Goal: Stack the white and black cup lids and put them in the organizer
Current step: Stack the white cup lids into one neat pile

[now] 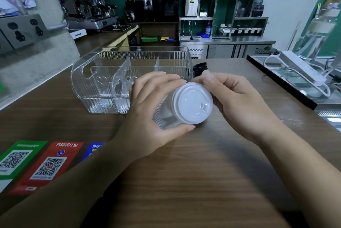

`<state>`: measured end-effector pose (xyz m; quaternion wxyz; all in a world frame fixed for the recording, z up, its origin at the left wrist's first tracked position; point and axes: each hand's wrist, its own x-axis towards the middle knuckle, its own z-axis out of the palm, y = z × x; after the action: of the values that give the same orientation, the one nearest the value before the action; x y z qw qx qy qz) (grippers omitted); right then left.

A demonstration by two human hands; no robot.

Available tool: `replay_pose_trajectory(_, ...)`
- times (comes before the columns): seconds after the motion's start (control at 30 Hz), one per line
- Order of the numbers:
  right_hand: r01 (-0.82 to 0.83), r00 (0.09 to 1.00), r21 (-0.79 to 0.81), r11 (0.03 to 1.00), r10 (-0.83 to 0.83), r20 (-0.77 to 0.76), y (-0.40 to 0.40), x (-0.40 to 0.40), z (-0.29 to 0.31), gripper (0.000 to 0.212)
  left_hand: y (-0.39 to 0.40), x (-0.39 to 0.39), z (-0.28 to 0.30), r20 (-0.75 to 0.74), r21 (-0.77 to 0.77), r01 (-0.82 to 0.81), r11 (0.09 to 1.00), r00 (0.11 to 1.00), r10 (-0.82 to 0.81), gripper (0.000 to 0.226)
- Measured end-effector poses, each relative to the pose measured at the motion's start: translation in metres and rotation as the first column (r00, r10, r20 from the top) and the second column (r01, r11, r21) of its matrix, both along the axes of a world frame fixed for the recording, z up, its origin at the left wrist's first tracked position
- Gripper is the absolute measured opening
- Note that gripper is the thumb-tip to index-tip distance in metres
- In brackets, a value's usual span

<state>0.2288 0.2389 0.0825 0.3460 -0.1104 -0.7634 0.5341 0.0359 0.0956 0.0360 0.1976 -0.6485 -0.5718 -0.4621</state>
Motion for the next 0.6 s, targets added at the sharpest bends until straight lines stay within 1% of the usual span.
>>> replay_pose_trajectory(0.03,0.048,0.999,0.104,0.993,-0.046,-0.026,-0.001,0.0,0.001,0.036,0.0,0.0,0.001,0.023,0.01,-0.015,1.0,1.0,0.014,0.085)
replay_pose_trajectory(0.07,0.087,0.995,0.198,0.976,-0.077,-0.058,-0.003,0.001,0.002,0.035,0.0,0.0,0.002,0.049,0.024,-0.034,0.999,0.998,0.033,0.083)
replay_pose_trajectory(0.13,0.129,0.99,0.384,0.914,-0.098,-0.1,-0.007,0.0,0.001,0.055,0.0,-0.001,0.003,0.1,0.053,-0.081,0.995,0.992,0.075,0.08)
replay_pose_trajectory(0.17,0.132,0.99,0.451,0.883,-0.095,-0.105,-0.009,-0.001,-0.001,0.066,0.001,-0.001,0.003,0.12,0.06,-0.101,0.993,0.988,0.094,0.079)
replay_pose_trajectory(0.2,0.137,0.989,0.493,0.859,-0.096,-0.109,-0.011,-0.002,-0.002,0.071,0.001,-0.002,0.003,0.135,0.06,-0.115,0.992,0.985,0.106,0.078)
replay_pose_trajectory(0.23,0.148,0.988,0.52,0.841,-0.101,-0.117,-0.013,-0.005,-0.003,0.071,0.001,-0.002,0.003,0.144,0.053,-0.12,0.991,0.983,0.111,0.078)
replay_pose_trajectory(0.3,0.187,0.981,0.54,0.821,-0.127,-0.145,-0.015,-0.009,-0.004,0.063,0.002,-0.003,0.002,0.155,0.029,-0.113,0.993,0.982,0.107,0.079)
replay_pose_trajectory(0.37,0.229,0.973,0.528,0.818,-0.171,-0.157,-0.014,-0.01,-0.005,0.055,0.002,-0.004,0.003,0.181,-0.038,-0.098,0.994,0.978,0.103,0.09)
replay_pose_trajectory(0.43,0.268,0.963,0.477,0.837,-0.221,-0.154,-0.012,-0.01,-0.005,0.049,0.002,-0.006,0.001,0.263,-0.138,-0.074,0.988,0.959,0.108,0.106)
replay_pose_trajectory(0.47,0.286,0.958,0.439,0.852,-0.246,-0.147,-0.011,-0.009,-0.005,0.047,0.003,-0.008,0.0,0.314,-0.175,-0.055,0.983,0.943,0.108,0.111)
replay_pose_trajectory(0.53,0.305,0.952,0.38,0.873,-0.277,-0.128,-0.01,-0.01,-0.006,0.044,0.004,-0.009,-0.003,0.383,-0.21,-0.025,0.977,0.918,0.106,0.113)
replay_pose_trajectory(0.6,0.313,0.949,0.365,0.877,-0.296,-0.104,-0.01,-0.011,-0.007,0.042,0.007,-0.009,-0.006,0.417,-0.226,-0.011,0.974,0.902,0.107,0.112)
